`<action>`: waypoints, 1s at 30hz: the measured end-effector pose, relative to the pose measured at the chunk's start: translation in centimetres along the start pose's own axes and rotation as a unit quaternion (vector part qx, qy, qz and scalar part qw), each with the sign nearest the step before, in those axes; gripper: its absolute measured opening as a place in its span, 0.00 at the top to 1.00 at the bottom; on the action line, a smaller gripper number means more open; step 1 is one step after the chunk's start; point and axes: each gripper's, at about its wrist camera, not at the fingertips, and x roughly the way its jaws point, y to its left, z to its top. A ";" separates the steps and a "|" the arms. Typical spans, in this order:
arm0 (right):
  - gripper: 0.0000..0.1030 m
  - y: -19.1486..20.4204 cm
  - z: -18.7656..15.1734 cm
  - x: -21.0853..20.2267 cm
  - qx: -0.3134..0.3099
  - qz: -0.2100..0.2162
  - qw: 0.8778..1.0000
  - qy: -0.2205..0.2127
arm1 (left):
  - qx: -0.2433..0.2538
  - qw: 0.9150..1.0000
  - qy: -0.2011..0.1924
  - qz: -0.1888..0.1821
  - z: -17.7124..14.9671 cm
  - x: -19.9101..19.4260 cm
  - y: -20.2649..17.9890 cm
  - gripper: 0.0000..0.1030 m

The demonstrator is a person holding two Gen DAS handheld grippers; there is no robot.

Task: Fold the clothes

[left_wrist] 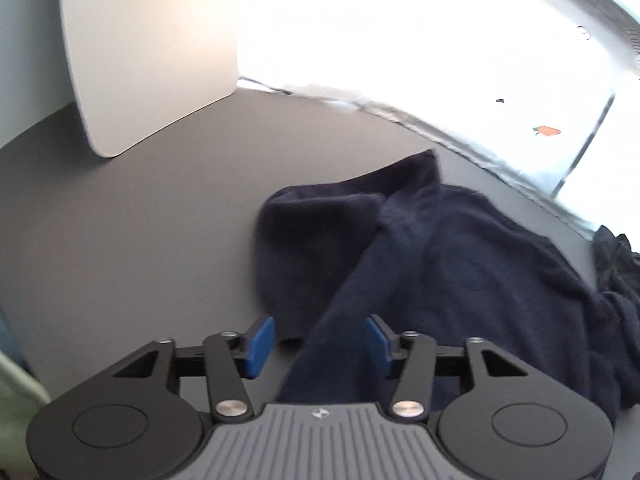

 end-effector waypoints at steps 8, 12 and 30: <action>0.62 1.7 1.7 1.6 -0.071 -0.033 0.996 -0.030 | 0.086 0.991 0.098 -0.018 -1.5 3.6 -5.7 0.39; 0.62 2.5 3.0 2.6 -0.109 -0.056 0.991 -0.051 | 0.113 0.986 0.124 -0.013 -1.4 5.7 -7.6 0.39; 0.77 4.4 12.9 13.5 -0.275 -0.104 0.955 -0.038 | 0.204 0.961 0.185 -0.006 0.7 14.7 -14.6 0.31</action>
